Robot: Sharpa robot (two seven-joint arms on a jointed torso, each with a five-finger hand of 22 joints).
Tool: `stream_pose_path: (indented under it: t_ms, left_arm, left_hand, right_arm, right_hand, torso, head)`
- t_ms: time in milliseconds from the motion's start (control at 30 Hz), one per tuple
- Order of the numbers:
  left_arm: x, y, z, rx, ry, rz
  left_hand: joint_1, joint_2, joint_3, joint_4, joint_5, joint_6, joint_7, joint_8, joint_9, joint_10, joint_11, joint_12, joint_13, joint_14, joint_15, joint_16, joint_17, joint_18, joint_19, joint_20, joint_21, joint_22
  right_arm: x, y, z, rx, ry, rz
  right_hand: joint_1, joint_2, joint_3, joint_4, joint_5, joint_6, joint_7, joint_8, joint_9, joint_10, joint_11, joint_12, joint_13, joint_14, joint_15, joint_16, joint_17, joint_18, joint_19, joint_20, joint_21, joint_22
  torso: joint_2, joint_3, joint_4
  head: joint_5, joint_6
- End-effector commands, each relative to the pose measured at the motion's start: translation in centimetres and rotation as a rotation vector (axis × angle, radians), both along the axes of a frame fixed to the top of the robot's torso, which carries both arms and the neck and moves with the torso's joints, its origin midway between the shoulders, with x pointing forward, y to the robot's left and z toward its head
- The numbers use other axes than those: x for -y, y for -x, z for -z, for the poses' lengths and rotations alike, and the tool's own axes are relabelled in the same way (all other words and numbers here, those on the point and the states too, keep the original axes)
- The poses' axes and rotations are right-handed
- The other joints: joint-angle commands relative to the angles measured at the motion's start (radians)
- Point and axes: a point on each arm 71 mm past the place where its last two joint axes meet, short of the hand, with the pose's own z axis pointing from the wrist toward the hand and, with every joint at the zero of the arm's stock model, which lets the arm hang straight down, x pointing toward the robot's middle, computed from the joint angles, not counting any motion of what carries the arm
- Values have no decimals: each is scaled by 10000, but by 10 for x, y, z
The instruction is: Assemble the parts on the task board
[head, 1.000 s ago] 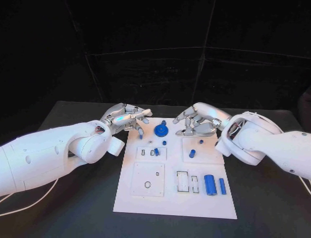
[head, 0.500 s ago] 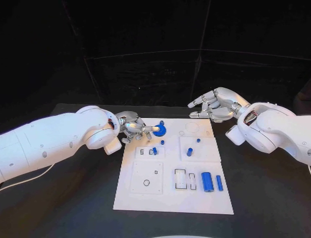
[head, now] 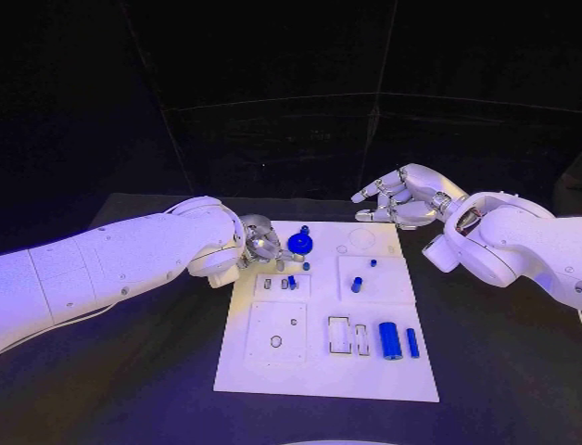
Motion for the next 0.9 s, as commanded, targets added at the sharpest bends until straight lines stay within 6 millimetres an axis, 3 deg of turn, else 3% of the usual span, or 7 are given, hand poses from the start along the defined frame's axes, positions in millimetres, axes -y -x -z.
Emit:
stream_pose_path:
  t_ms: [33, 233, 900]
  left_arm:
    - [1, -1, 2, 49, -850, 148]
    - [6, 1, 6, -224, -1169, 425]
    - [19, 3, 13, -495, -1375, 954]
  left_hand:
    - [104, 28, -111, -4, -29, -111, 3, 153, 117, 107, 6, 119, 97, 1056, -86, 30, 2629, -187, 93, -30, 75, 93]
    - [167, 126, -271, -16, -28, -221, -30, 424, 329, 204, -21, 283, 285, 1056, -107, 30, 2629, -217, 137, -50, 187, 280]
    - [450, 419, -326, -129, -11, -367, -73, 810, 641, 271, -56, 399, 414, 1056, -131, 30, 2629, -225, 129, -67, 244, 376]
  right_arm:
    - [-3, 0, -1, 214, 346, -166]
    - [-5, 0, -1, 262, 477, -235]
    - [-6, -3, 0, 371, 633, -98]
  right_hand:
    - [63, 10, 36, -54, 237, 16, 34, 57, -15, -77, 22, 52, -23, 143, -52, -81, -8, 106, 16, -82, -68, -21]
    - [46, 2, 64, -61, 368, 10, 37, 71, -19, -86, 23, 55, -36, 147, -52, -96, -7, 108, 16, -82, -79, -34]
    - [-26, 14, 159, -41, 687, -8, 43, 100, -27, -87, 25, 84, -50, 158, -51, -124, 1, 112, 18, -82, -100, -62]
  torso:
    - [9, -8, 7]
    - [10, -16, -8]
    - [17, -15, 17]
  head:
    - [10, -44]
    - [21, -91]
    - [12, -177]
